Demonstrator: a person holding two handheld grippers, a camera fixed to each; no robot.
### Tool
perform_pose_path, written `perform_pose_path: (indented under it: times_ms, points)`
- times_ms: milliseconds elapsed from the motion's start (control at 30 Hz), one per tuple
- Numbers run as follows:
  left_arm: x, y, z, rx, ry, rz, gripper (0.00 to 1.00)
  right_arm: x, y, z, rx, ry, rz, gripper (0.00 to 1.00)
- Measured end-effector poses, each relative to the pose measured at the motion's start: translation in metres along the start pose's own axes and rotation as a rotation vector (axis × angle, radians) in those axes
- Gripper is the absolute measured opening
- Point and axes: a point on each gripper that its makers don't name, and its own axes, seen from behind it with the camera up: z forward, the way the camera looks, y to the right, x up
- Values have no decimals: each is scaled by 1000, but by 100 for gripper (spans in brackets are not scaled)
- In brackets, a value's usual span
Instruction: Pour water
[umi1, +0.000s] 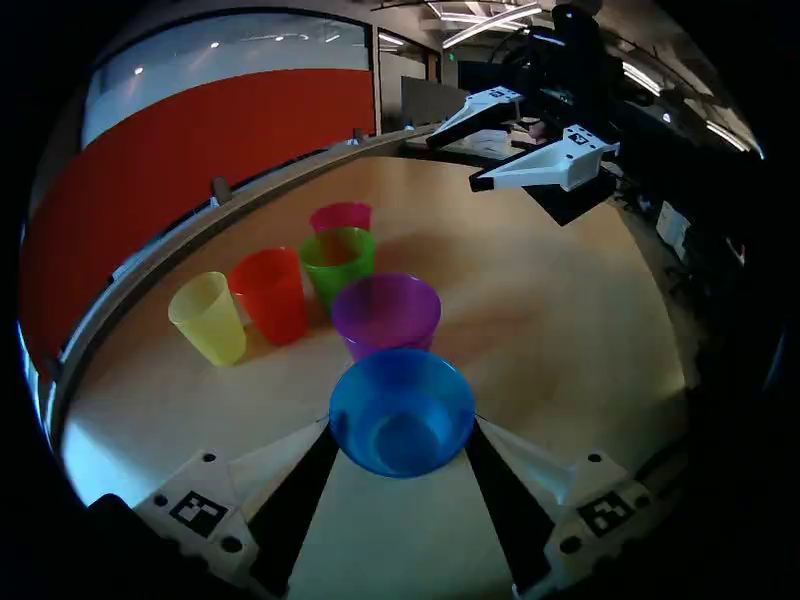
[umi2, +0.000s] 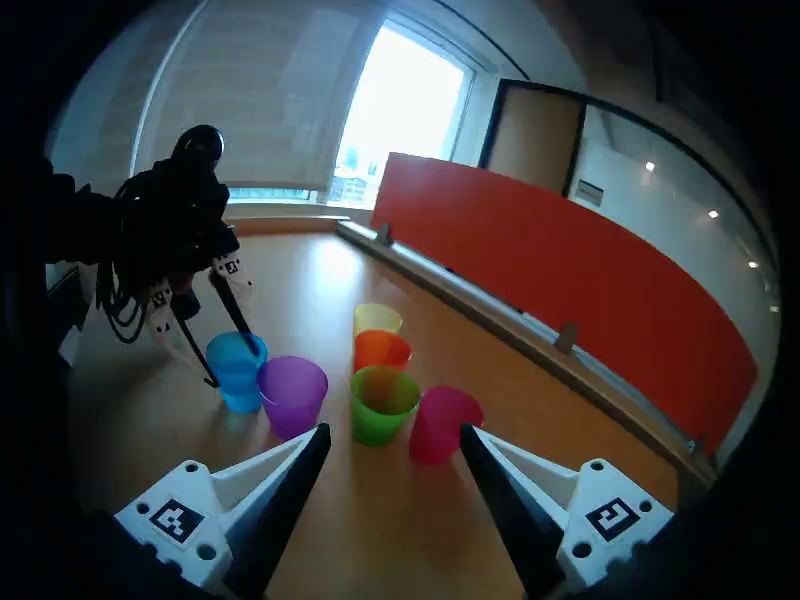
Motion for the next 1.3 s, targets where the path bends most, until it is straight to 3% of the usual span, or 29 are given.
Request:
perform_pose_path:
  times_ms: [400,667,1300]
  points:
    - [0,4,-1,-5,45,-55,84,-2,-5,12,19,-2,15,100]
    - [10,-1,-6,14,99,-69,84,0,-8,15,27,-2,15,100]
    - [60,-14,-54,102,264,-90,84,-18,-11,38,66,-52,34,100]
